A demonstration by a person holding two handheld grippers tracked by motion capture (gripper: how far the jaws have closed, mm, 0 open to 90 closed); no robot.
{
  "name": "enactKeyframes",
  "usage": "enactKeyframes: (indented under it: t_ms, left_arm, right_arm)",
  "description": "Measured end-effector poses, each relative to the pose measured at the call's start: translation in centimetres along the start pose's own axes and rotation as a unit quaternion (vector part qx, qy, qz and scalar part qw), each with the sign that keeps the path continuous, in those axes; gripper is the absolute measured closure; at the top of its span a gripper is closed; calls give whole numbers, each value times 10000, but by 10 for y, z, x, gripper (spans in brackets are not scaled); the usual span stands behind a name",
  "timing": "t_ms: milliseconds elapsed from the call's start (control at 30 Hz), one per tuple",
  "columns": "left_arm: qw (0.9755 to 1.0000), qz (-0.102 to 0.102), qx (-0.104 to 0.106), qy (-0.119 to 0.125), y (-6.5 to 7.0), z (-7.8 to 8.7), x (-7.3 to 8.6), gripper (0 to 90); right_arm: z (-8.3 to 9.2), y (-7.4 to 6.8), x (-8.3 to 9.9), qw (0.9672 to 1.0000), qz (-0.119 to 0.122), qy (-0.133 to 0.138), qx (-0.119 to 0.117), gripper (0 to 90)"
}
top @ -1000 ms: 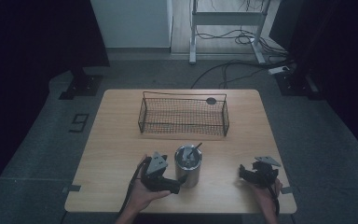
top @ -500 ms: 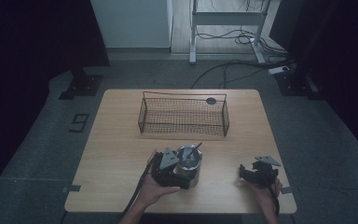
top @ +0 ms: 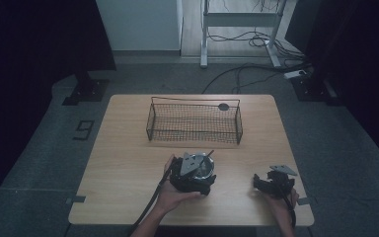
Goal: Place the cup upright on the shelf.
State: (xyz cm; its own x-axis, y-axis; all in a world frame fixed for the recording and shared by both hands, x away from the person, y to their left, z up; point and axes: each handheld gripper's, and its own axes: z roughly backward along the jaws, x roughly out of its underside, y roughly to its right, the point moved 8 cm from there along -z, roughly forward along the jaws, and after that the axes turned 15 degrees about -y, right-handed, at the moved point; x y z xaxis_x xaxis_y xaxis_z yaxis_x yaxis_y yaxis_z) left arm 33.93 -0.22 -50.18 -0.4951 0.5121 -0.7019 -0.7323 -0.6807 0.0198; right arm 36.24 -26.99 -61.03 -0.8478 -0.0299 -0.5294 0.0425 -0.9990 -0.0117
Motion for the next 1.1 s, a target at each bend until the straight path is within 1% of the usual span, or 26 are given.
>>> enactKeyframes:
  t_ms: [33,133,267,433,533,633,733,767,933,1000,1100]
  left_arm:
    - [10000,-12,-69,-3,-1,0,0,28]
    - [10000,-19,-50,-10,-1,1,1,39]
    - [10000,-86,-31,5,-1,1,2,40]
    - [10000,-60,30,-5,-1,2,1,40]
    - [10000,-51,33,4,-2,4,1,40]
    - [10000,-2,30,71,-4,9,0,41]
    - [9997,148,143,145,-9,18,-5,41]
    - [9997,148,143,145,-9,18,-5,41]
    - [9997,136,-49,221,-16,28,-11,41]
    - [9995,165,-76,249,-19,32,-14,41]
    - [9995,188,-62,258,-21,34,-16,41]
  right_arm:
    - [0,0,0,10000,1,0,0,84]
    - [0,0,0,10000,0,0,-1,84]
    - [0,0,0,10000,0,0,-1,84]
    - [0,0,0,10000,6,1,-2,84]
    - [0,0,0,10000,14,0,-6,84]
    - [0,0,0,10000,15,0,-7,84]
    - [0,0,0,10000,15,0,-6,85]
    - [0,0,0,10000,15,1,-4,85]
    - [0,0,0,10000,8,-2,-5,86]
    - [0,0,0,10000,7,-1,-4,85]
    - [0,0,0,10000,12,3,-3,86]
